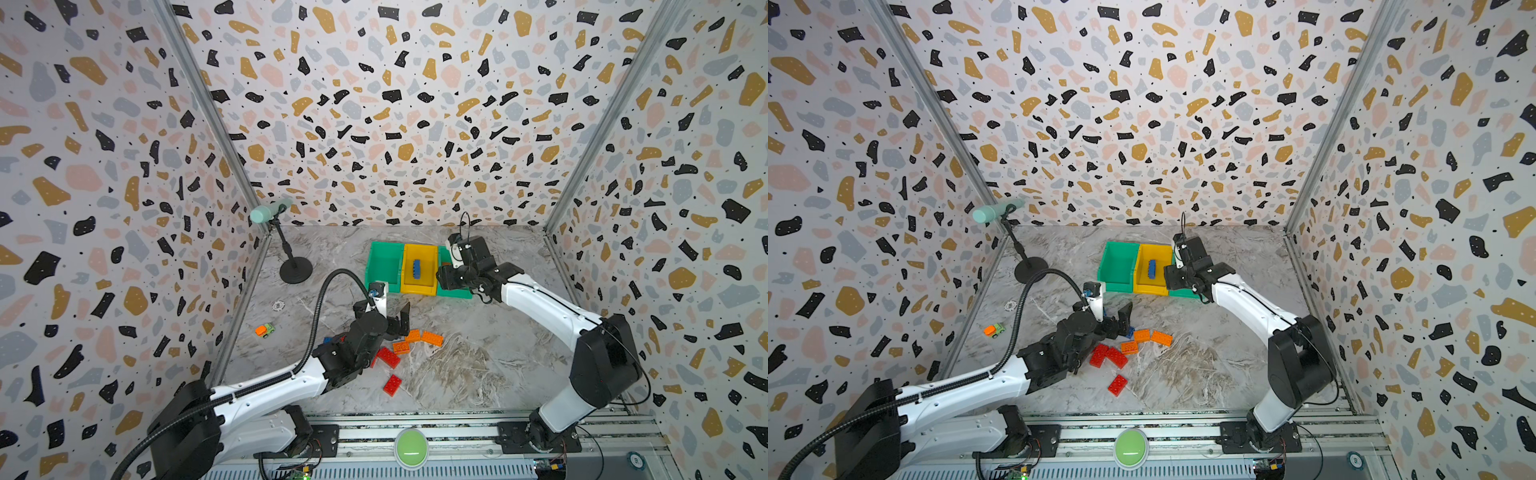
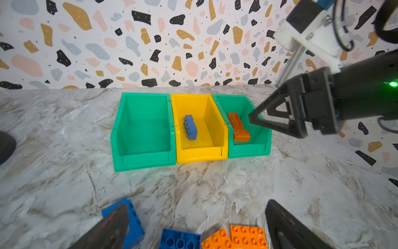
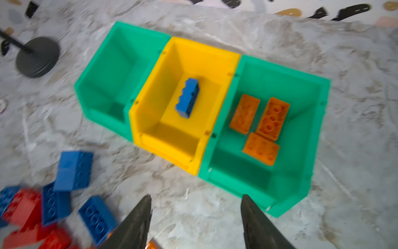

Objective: Sort the legos into containers by color
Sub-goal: Place the lego in the container, then pick up the lego from the center of the table.

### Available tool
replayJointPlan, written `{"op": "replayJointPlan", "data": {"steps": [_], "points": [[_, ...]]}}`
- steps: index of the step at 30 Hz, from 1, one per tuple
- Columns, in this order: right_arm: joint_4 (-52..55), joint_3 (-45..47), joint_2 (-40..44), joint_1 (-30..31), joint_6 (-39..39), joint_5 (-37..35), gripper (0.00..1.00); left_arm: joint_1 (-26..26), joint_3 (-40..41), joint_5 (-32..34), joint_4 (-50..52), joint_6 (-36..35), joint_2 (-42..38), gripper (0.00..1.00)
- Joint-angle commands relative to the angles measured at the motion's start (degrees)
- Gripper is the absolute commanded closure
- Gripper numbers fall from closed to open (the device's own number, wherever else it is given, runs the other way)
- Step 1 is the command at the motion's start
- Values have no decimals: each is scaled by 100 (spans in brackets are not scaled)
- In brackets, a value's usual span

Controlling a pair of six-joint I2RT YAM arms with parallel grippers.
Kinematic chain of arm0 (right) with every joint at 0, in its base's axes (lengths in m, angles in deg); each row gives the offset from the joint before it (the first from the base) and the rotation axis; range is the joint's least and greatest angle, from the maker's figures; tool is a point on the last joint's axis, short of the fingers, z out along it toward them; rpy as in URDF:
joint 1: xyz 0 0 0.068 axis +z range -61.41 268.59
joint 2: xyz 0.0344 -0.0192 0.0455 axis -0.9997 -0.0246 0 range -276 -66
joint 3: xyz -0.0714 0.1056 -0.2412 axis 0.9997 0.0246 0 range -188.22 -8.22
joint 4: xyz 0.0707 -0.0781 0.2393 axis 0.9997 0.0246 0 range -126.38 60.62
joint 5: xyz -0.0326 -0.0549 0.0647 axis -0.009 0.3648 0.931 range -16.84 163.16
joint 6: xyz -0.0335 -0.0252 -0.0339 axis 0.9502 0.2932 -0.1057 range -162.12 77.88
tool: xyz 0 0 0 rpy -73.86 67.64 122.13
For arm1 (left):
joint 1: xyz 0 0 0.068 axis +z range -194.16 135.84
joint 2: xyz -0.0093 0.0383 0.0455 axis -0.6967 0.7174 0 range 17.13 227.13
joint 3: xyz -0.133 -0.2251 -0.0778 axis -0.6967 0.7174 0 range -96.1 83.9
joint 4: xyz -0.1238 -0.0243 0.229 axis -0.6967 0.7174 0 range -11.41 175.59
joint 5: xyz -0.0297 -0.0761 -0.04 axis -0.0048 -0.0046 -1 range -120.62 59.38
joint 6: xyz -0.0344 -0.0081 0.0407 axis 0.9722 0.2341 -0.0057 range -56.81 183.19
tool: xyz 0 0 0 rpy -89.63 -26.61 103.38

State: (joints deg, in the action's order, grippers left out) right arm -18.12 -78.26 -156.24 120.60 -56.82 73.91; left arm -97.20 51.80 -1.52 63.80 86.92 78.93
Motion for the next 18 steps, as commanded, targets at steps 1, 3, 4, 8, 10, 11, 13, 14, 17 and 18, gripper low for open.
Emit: {"op": "replayJointPlan", "data": {"steps": [1,3,4,8,10,11,13,14,17,18], "points": [[-6,689,289,361,107,100,34,26,435,109,296,379,-584,0],[-149,1104,430,554,27,149,34,26,672,117,436,523,-960,0],[-225,1268,475,645,-27,151,34,30,770,113,498,594,-1125,0],[-511,1828,593,987,-138,186,33,30,1122,155,718,841,-1767,0],[-538,1935,549,1132,-117,147,33,30,1233,188,787,921,-1997,0],[-540,1971,521,1199,-97,83,33,24,1278,192,820,949,-2096,0],[-538,2006,459,1278,-54,11,33,30,1335,193,868,991,-2224,0],[-534,2019,421,1303,-42,1,33,27,1353,186,896,1001,-2280,0],[-612,2056,306,1325,22,-28,33,26,1418,76,910,1003,-2380,0],[-636,2056,245,1325,45,-65,33,24,1433,48,911,1002,-2402,0]]}}
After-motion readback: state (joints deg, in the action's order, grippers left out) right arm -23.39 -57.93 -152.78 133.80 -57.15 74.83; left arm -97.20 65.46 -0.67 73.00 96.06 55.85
